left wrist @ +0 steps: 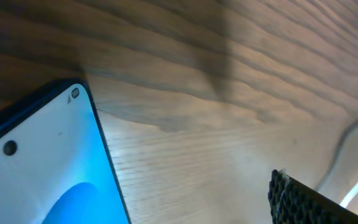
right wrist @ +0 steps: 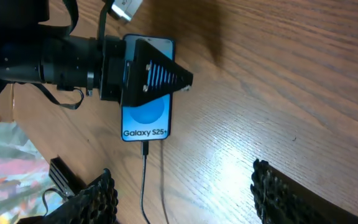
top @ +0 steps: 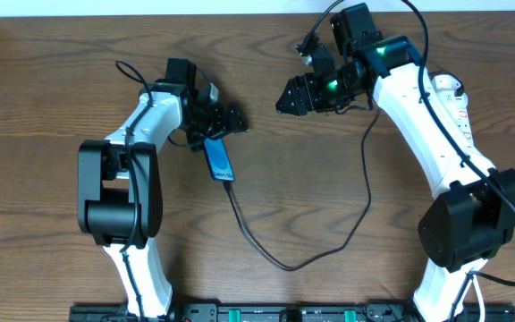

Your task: Plug charger to phone and switch on socket

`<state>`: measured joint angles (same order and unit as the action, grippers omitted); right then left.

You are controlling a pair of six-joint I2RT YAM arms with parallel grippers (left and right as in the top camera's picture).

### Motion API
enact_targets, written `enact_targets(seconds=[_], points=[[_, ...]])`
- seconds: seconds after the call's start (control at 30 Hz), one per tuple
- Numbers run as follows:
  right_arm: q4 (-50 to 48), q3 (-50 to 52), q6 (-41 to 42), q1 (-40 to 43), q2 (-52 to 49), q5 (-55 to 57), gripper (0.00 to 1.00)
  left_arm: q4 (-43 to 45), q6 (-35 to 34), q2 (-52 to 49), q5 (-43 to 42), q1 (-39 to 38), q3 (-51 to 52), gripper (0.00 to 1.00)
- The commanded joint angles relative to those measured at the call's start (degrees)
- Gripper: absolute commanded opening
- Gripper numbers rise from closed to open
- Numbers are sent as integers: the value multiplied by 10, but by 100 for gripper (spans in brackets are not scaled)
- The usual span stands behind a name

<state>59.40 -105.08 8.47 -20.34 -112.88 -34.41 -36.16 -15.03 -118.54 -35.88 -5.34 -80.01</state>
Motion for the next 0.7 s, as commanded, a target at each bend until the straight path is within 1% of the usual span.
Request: enact_targets(seconds=[0.0, 0.13, 0.17, 0.23, 0.33, 0.43, 0.5, 0.6, 0.67], points=[[2, -9, -9, -7, 0, 3, 69, -4, 60, -17, -92, -1, 12, 93], [2, -9, -9, -7, 0, 3, 69, -1, 106, -17, -162, -1, 12, 93], [2, -9, -9, -7, 0, 3, 69, 5, 106, -17, -162, -1, 12, 93], [3, -9, -9, -7, 0, 3, 69, 13, 104, -17, -148, -1, 12, 93], [5, -9, -9, -7, 0, 3, 69, 12, 97, -17, -102, -2, 12, 92], [5, -9, -9, -7, 0, 3, 69, 8, 58, -17, -40, -2, 12, 92], [5, -9, -9, -7, 0, 5, 69, 8, 46, -17, -13, -2, 12, 92], [5, -9, -9, -8, 0, 5, 69, 15, 47, -17, -10, -2, 12, 92], [5, -9, -9, -8, 0, 5, 69, 20, 65, -17, -24, -2, 12, 93]])
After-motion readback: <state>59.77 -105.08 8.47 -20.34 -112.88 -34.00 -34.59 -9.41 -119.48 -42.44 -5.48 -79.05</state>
